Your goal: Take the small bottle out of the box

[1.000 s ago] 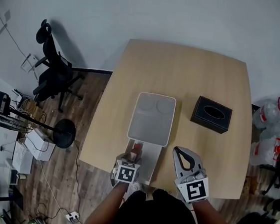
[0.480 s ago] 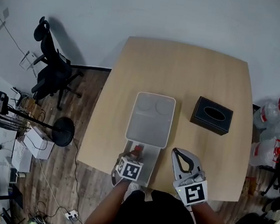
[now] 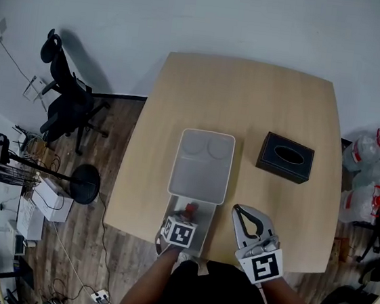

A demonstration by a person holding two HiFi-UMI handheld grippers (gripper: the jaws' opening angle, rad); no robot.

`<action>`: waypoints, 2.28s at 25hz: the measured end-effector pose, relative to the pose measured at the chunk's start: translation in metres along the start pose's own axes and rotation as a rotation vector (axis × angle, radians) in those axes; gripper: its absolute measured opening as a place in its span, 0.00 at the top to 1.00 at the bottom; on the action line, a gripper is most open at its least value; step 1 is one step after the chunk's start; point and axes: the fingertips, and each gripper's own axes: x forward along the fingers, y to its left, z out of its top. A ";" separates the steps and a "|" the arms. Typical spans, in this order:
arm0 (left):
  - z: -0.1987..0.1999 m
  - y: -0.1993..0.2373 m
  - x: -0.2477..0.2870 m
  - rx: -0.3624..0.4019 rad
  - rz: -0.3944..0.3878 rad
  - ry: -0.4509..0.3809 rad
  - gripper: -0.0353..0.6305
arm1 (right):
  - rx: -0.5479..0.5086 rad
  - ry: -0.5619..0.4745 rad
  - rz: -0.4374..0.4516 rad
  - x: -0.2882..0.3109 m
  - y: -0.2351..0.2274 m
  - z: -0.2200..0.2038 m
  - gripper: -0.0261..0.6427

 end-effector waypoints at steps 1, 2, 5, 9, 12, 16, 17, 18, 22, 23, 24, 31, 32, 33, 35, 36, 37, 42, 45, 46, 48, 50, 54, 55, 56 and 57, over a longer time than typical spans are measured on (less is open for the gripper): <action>0.000 0.001 -0.001 0.002 0.004 -0.002 0.60 | 0.004 0.003 -0.002 0.000 0.000 0.000 0.94; 0.002 0.001 -0.002 0.000 0.000 -0.013 0.60 | 0.007 0.005 -0.002 0.000 0.000 0.000 0.94; 0.010 -0.001 -0.007 -0.012 -0.038 -0.100 0.60 | 0.018 0.001 -0.003 0.000 0.001 0.000 0.94; 0.025 -0.002 -0.026 0.028 -0.047 -0.224 0.60 | 0.005 0.013 -0.015 -0.002 -0.004 -0.002 0.94; 0.037 -0.002 -0.045 0.054 -0.053 -0.308 0.60 | -0.006 0.019 -0.033 -0.002 -0.008 -0.003 0.94; 0.053 -0.003 -0.083 0.056 -0.063 -0.422 0.60 | -0.012 0.026 -0.047 -0.004 -0.010 -0.005 0.94; 0.058 -0.002 -0.093 0.054 -0.063 -0.458 0.60 | -0.016 0.028 -0.045 -0.004 -0.009 -0.006 0.94; 0.063 0.000 -0.104 0.050 -0.065 -0.494 0.60 | -0.019 0.031 -0.042 -0.003 -0.007 -0.007 0.94; 0.082 0.008 -0.150 0.031 -0.067 -0.631 0.60 | -0.027 0.036 -0.021 0.000 0.006 -0.006 0.94; 0.087 0.010 -0.161 0.037 -0.065 -0.661 0.60 | -0.030 0.030 -0.016 0.002 0.009 -0.004 0.94; 0.091 0.012 -0.171 0.042 -0.063 -0.690 0.60 | -0.034 0.021 -0.012 0.004 0.013 -0.001 0.94; 0.112 0.013 -0.240 0.032 -0.113 -0.887 0.60 | 0.007 -0.003 0.021 0.005 0.028 0.029 0.94; 0.115 0.011 -0.249 0.037 -0.127 -0.924 0.60 | 0.010 -0.008 0.029 0.004 0.029 0.035 0.94; 0.117 0.010 -0.258 0.046 -0.135 -0.958 0.60 | 0.015 -0.018 0.032 0.005 0.030 0.042 0.94; 0.119 0.008 -0.276 0.051 -0.145 -1.020 0.60 | 0.021 -0.045 0.033 0.007 0.034 0.057 0.94; 0.119 0.009 -0.285 0.046 -0.144 -1.042 0.60 | 0.019 -0.059 0.033 0.008 0.037 0.064 0.94; 0.118 0.011 -0.292 0.040 -0.143 -1.054 0.60 | 0.013 -0.071 0.034 0.009 0.040 0.069 0.94; 0.112 0.007 -0.325 0.062 -0.221 -1.174 0.60 | 0.079 -0.088 0.046 0.011 0.051 0.078 0.94; 0.109 0.005 -0.342 0.061 -0.249 -1.233 0.60 | 0.120 -0.102 0.061 0.013 0.061 0.080 0.94; 0.107 0.006 -0.345 0.064 -0.244 -1.241 0.60 | 0.116 -0.106 0.056 0.014 0.063 0.080 0.94; 0.103 0.011 -0.350 0.067 -0.230 -1.248 0.60 | 0.099 -0.115 0.043 0.016 0.066 0.080 0.94; 0.100 0.014 -0.352 0.070 -0.219 -1.252 0.60 | 0.078 -0.126 0.040 0.018 0.071 0.079 0.94; 0.097 0.017 -0.355 0.073 -0.208 -1.253 0.60 | 0.040 -0.119 0.059 0.021 0.079 0.078 0.94; 0.097 0.019 -0.356 0.072 -0.207 -1.253 0.60 | 0.023 -0.114 0.070 0.022 0.082 0.079 0.94; 0.097 0.020 -0.358 0.070 -0.208 -1.255 0.60 | 0.004 -0.109 0.077 0.024 0.086 0.080 0.94; 0.097 0.022 -0.359 0.068 -0.207 -1.257 0.60 | -0.009 -0.106 0.079 0.025 0.089 0.081 0.94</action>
